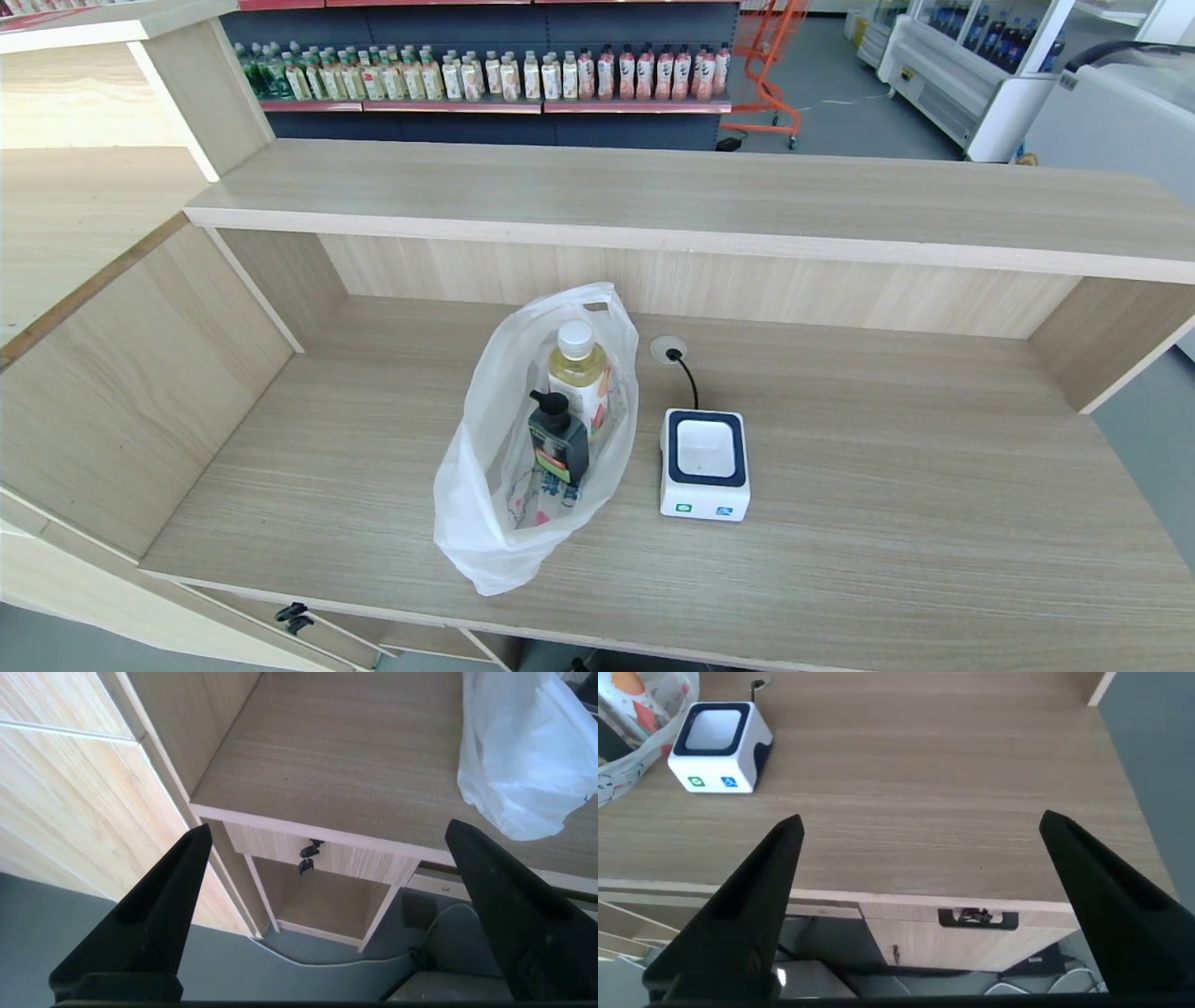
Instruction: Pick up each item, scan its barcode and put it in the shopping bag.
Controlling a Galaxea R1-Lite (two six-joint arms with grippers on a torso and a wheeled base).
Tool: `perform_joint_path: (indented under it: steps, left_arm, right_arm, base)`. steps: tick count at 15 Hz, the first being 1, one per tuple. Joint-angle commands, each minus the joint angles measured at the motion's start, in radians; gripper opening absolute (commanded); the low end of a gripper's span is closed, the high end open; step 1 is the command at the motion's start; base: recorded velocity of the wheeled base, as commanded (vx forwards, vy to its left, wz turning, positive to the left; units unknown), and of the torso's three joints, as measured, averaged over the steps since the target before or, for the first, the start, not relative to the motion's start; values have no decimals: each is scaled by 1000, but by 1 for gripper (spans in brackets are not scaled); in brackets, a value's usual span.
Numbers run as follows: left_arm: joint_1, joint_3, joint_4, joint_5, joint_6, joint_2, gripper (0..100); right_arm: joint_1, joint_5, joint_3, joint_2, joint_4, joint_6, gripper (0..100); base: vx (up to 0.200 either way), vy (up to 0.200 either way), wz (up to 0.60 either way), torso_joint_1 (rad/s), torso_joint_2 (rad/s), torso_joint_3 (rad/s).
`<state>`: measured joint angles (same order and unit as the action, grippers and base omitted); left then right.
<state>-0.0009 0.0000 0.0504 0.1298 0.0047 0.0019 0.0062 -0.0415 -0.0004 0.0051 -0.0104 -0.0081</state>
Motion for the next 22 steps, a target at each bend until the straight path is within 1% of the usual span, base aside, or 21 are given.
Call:
perform_joint_path:
  steps: [1,8,11,12,14,22]
  left_arm:
    - [-1,0,0,1,0,0,100]
    - [-1,0,-1,1,0,0,100]
    - [-1,0,0,-1,12,9,100]
    - [-1,0,0,-1,11,4,100]
    - [-1,0,0,1,3,0,100]
    - [-1,0,0,1,3,0,100]
  right_arm:
    - [0,0,0,-5,1,8,0]
    - [-2,0,0,-5,1,14,0]
    - [-2,0,0,-5,1,14,0]
    - [-2,0,0,-5,1,13,0]
    - [-2,0,0,-5,1,13,0]
    - [-2,0,0,-5,1,14,0]
  base:
    - [0,0,0,0,0,0]
    - [0,0,0,0,0,0]
    - [0,0,0,0,0,0]
    - [200,0,0,7,2,2]
    - [0,0,0,0,0,0]
    - [0,0,0,0,0,0]
